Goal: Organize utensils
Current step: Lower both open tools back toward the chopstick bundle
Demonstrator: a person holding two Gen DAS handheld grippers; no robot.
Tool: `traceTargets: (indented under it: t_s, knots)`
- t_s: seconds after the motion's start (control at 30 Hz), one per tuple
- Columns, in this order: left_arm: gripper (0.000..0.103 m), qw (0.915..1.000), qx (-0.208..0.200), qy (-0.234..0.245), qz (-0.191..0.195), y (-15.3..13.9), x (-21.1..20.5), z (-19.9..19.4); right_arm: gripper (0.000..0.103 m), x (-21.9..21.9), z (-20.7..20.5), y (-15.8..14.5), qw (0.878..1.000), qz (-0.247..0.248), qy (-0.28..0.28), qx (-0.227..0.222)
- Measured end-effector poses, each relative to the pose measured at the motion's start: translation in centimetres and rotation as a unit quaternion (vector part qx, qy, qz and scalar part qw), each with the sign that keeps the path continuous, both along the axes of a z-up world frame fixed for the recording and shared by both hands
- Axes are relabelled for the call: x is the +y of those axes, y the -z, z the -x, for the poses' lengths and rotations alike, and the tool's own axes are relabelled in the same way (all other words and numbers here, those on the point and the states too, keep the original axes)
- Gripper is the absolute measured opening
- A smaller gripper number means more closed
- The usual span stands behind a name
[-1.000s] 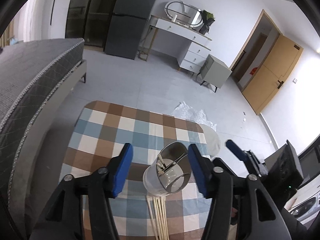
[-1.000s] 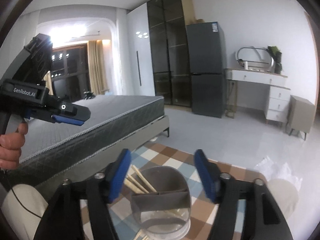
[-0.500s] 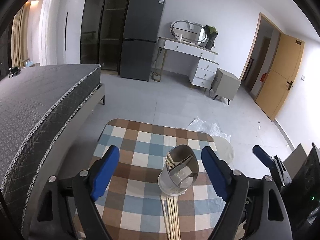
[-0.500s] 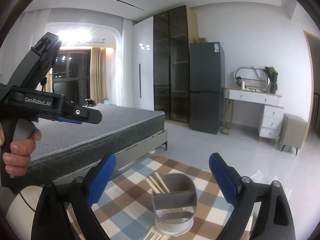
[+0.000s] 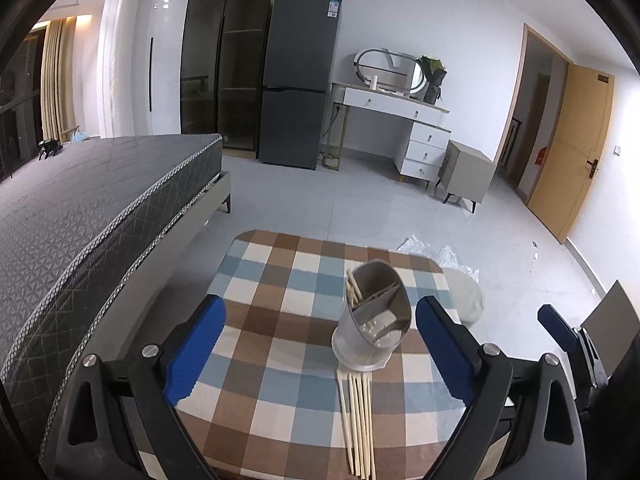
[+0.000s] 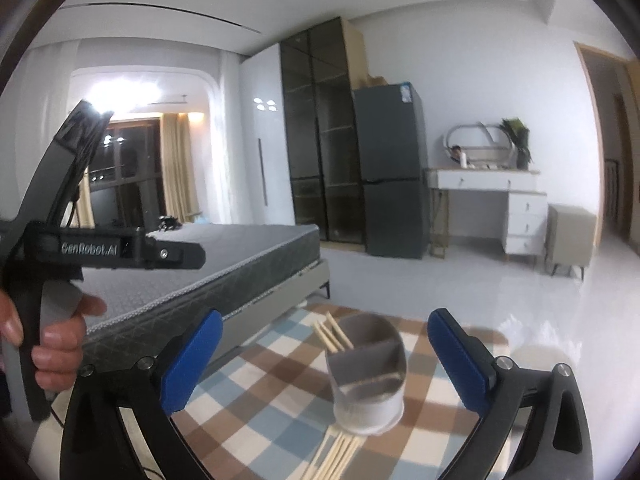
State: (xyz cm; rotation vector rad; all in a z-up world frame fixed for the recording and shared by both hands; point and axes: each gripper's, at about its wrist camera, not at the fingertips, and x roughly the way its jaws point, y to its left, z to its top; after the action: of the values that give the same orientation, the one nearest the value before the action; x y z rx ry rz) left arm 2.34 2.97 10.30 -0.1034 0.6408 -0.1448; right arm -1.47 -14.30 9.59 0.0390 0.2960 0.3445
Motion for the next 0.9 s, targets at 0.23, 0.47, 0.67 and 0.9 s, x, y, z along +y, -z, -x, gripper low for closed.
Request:
traceTargets:
  t_s: [0.23, 0.47, 0.67, 0.9]
  knots:
    - [0.093, 0.9998, 0.01, -0.014, 0.008, 4.2, 0.0, 0.7, 0.103, -1.3, 1.0, 2.9, 0.999, -0.007, 0.023, 0.036]
    - [0.093, 0.9988, 0.039, -0.029, -0.008, 8.4, -0.4, 0.7, 0.103, -2.6, 0.9, 6.7, 0.994, 0.001, 0.052, 0.092]
    - [0.093, 0.9978, 0.056, -0.035, -0.003, 11.7, -0.4, 0.2, 0.103, -2.8, -0.5, 10.4, 0.981, 0.01, 0.059, 0.182]
    - [0.093, 0.9937, 0.104, -0.034, -0.023, 15.4, -0.4, -1.4, 0.081, -2.6, -3.5, 15.0, 0.954, 0.006, 0.051, 0.297]
